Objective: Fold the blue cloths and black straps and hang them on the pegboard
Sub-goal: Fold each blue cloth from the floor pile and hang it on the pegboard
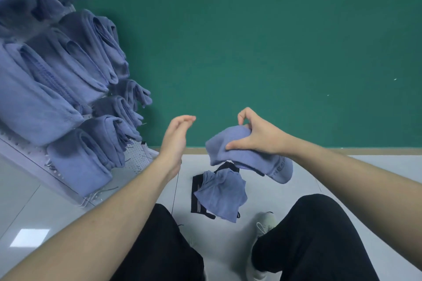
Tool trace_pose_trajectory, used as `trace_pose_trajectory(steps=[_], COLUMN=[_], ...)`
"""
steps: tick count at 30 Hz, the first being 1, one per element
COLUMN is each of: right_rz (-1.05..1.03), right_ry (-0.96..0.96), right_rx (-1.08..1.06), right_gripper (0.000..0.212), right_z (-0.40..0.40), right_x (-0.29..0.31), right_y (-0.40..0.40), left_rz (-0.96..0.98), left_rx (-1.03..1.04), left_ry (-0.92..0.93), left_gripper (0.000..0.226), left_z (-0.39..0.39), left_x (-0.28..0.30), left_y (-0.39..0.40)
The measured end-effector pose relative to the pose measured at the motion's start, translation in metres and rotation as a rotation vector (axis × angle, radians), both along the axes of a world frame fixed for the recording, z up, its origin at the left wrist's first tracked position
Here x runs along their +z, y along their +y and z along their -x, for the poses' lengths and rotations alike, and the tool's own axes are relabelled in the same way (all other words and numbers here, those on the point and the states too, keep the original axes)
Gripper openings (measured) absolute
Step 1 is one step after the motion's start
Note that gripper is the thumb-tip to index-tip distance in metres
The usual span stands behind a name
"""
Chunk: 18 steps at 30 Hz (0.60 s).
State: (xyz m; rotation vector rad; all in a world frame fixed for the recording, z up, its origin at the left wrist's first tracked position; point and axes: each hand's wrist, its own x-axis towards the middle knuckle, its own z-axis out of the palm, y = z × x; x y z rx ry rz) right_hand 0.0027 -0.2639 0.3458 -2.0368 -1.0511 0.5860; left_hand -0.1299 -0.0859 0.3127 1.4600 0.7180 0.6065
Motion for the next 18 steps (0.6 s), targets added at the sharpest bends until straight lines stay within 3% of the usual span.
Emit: trace_pose_trajectory(steps=[4,8,12,18], right_rz=[-0.005,0.059,0.165,0.28], right_ry=[0.046,0.075,0.091,0.258], right_rx=[0.083,0.175,0.214,0.227], right_gripper=[0.057,0.058,0.06,0.058], right_z=[-0.011,-0.025,-0.039,-0.061], right_x=[-0.001,-0.004,-0.019,-0.05], right_y=[0.015,0.034,0.056,0.093], left_rz=[-0.207,-0.423,-0.507,-0.477], left_rx=[-0.38,-0.594,-0.584,-0.459], left_ry=[0.024,0.145,0.254,0.255], left_gripper=[0.011,0.023,0.011,0.022], left_z=[-0.022,-0.037,-0.043,-0.045], left_x=[0.012,0.003,-0.011,-0.041], left_y=[-0.01,0.004,0.027,0.059])
